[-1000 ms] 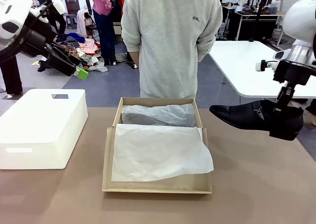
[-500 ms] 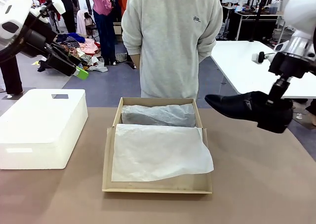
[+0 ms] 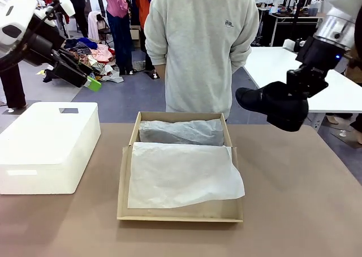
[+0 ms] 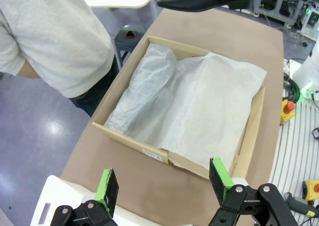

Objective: Pack the shoes into the box.
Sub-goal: Place the other shoe of the Shoes into the Shoes Box.

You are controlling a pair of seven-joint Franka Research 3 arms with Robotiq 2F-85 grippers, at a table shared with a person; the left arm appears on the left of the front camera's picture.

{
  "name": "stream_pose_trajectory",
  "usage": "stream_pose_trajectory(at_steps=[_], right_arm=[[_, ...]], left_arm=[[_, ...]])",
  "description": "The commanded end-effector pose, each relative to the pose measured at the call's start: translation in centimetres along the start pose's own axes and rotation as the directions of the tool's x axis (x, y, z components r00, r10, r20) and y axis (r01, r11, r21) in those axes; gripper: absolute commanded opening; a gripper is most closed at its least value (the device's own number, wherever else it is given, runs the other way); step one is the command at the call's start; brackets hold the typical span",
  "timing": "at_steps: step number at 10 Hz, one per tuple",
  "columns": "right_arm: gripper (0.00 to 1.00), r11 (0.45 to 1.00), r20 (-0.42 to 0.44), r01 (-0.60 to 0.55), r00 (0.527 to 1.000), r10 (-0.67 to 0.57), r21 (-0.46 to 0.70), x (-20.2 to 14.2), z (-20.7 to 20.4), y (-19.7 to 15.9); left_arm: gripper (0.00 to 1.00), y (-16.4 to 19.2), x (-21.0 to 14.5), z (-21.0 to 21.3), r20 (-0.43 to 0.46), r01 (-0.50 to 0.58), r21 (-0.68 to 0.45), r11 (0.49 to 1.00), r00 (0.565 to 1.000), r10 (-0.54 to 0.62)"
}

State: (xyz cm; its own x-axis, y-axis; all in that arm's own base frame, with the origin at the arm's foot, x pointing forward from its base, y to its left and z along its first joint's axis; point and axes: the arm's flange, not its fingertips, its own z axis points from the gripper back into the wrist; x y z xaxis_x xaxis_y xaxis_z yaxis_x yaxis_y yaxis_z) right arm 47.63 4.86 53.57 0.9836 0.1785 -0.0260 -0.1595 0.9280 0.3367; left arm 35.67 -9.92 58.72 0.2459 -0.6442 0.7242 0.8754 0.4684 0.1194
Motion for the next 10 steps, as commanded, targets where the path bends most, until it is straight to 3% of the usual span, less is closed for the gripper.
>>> stream_pose_trajectory(at_steps=[1,3,4,6,10], right_arm=[[0.00,0.990,0.022,0.107,0.994,-0.106,-0.089,1.2,0.4,3.0],[0.00,0.955,0.151,0.253,0.961,-0.230,-0.157,2.0,0.4,5.3],[0.00,0.941,0.170,0.283,0.952,-0.254,-0.183,2.5,0.1,6.2],[0.00,0.955,0.127,0.243,0.966,-0.224,-0.168,2.7,-0.3,6.8],[0.00,0.957,0.148,0.241,0.964,-0.218,-0.161,2.0,-0.4,6.1]], left_arm=[[0.96,0.2,-0.1,0.0,0.015,0.012,-0.012,1.000,1.000,-0.012],[0.96,0.2,-0.1,0.0,0.015,0.012,-0.012,1.000,1.000,-0.012],[0.96,0.2,-0.1,0.0,0.015,0.012,-0.012,1.000,1.000,-0.012],[0.96,0.2,-0.1,0.0,0.015,0.012,-0.012,1.000,1.000,-0.012],[0.96,0.2,-0.1,0.0,0.015,0.012,-0.012,1.000,1.000,-0.012]])
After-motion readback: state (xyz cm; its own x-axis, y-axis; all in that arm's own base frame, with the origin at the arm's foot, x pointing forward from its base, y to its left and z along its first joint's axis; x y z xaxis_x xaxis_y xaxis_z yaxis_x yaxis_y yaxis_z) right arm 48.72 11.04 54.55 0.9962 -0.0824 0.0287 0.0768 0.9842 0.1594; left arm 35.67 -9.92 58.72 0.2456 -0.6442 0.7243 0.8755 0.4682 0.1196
